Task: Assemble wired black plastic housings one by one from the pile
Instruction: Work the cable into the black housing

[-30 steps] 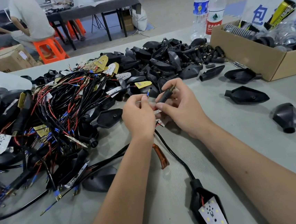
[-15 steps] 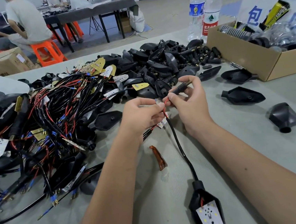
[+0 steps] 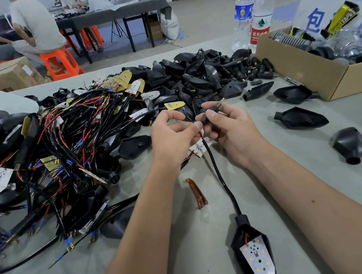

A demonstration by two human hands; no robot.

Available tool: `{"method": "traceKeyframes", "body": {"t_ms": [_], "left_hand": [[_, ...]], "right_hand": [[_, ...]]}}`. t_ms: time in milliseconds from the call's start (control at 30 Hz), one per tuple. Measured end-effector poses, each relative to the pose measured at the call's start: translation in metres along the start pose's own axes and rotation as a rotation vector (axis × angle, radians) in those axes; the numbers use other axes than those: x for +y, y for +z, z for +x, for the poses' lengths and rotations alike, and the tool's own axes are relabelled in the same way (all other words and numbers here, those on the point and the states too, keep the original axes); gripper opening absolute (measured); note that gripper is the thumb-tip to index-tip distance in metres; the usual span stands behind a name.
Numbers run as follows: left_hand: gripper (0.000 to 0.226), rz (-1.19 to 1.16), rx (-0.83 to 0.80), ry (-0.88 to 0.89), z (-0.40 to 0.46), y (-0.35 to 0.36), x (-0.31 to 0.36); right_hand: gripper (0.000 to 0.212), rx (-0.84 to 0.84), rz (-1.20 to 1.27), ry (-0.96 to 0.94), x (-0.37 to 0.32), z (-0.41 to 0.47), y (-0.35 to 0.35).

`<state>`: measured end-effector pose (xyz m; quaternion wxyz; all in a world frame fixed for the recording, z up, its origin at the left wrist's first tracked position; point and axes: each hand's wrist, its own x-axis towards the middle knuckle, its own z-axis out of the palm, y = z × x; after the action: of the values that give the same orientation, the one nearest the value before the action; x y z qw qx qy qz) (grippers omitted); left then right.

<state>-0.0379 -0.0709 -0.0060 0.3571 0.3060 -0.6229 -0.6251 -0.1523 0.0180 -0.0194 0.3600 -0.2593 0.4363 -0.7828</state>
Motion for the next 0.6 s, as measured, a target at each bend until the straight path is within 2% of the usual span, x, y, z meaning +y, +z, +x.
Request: {"method": "traceKeyframes", "body": {"t_ms": [167,300,400,500,600], "left_hand": [[0.035,0.025,0.063,0.028,0.002,-0.004,-0.007],[0.032,0.007,0.127,-0.043,0.004,-0.003,-0.01],[0.031,-0.162,0.087,-0.143,0.002,0.001,-0.003],[0.022,-0.477,0.09,-0.245,0.002,0.003,0.006],[0.013,-0.655,0.163,-0.23,0.004,0.0,0.008]], "right_hand": [[0.009,-0.062,0.039,0.093,-0.003,-0.002,0.0],[0.008,-0.078,0.055,0.104,-0.001,-0.002,0.002],[0.011,-0.07,0.02,0.089,0.001,-0.003,0.005],[0.013,-0.07,0.006,0.077,0.002,-0.004,0.007],[0.013,-0.044,0.022,0.072,0.0,-0.003,0.005]]}}
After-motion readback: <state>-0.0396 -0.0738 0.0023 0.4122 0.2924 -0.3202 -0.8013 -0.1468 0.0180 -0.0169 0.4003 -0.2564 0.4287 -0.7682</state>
